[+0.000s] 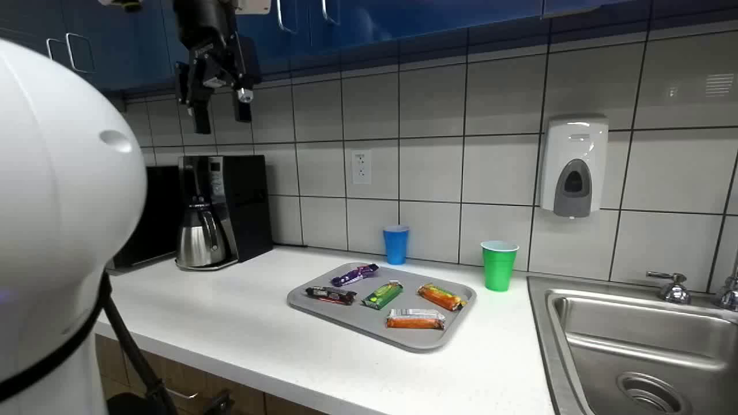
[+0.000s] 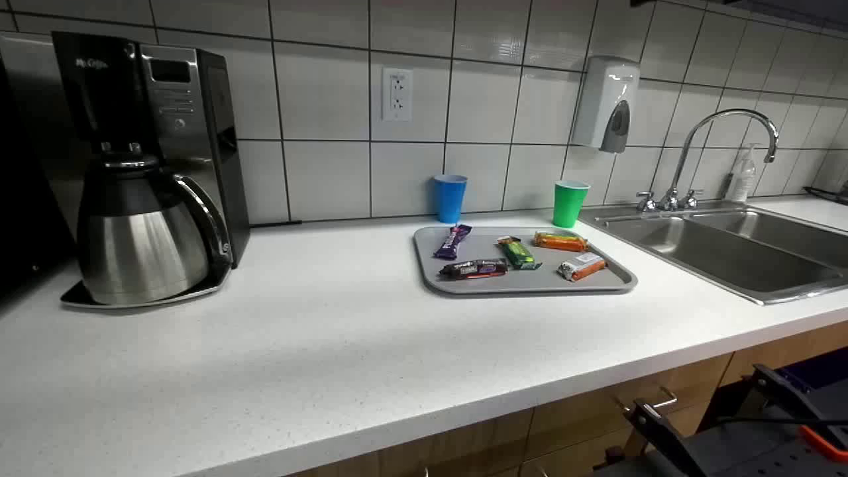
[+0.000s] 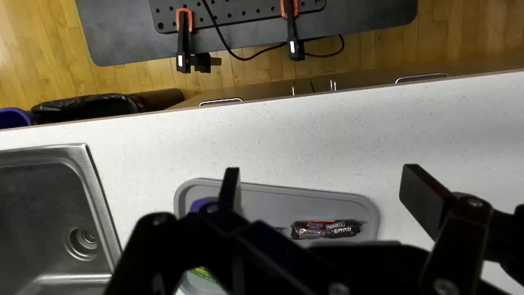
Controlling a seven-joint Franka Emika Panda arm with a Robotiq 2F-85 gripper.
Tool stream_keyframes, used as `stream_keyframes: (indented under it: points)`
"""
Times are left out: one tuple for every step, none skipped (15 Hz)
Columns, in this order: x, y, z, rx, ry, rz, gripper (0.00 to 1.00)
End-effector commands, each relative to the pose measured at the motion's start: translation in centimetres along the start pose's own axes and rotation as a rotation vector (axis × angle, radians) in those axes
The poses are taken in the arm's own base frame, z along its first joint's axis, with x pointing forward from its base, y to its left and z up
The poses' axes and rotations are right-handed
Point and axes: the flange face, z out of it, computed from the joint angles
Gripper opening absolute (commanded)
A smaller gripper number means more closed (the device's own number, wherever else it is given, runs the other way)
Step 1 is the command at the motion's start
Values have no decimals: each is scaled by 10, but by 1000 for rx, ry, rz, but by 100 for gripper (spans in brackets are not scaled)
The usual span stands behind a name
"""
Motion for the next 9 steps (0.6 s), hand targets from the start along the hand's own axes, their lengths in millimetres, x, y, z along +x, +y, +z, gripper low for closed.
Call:
stream_keyframes:
  points:
    - [0, 0, 0, 0, -2, 0, 100]
    - [0, 0, 0, 0, -2, 0, 100]
    - [0, 0, 0, 0, -2, 0, 100]
    - [0, 0, 0, 0, -2, 0, 100]
    - [1, 0, 0, 0, -2, 0, 100]
    - [1, 0, 0, 0, -2, 0, 100]
    - [1, 0, 0, 0, -2, 0, 100]
    - [1, 0, 0, 0, -2, 0, 100]
    - [2, -1, 2, -13, 1, 11, 100]
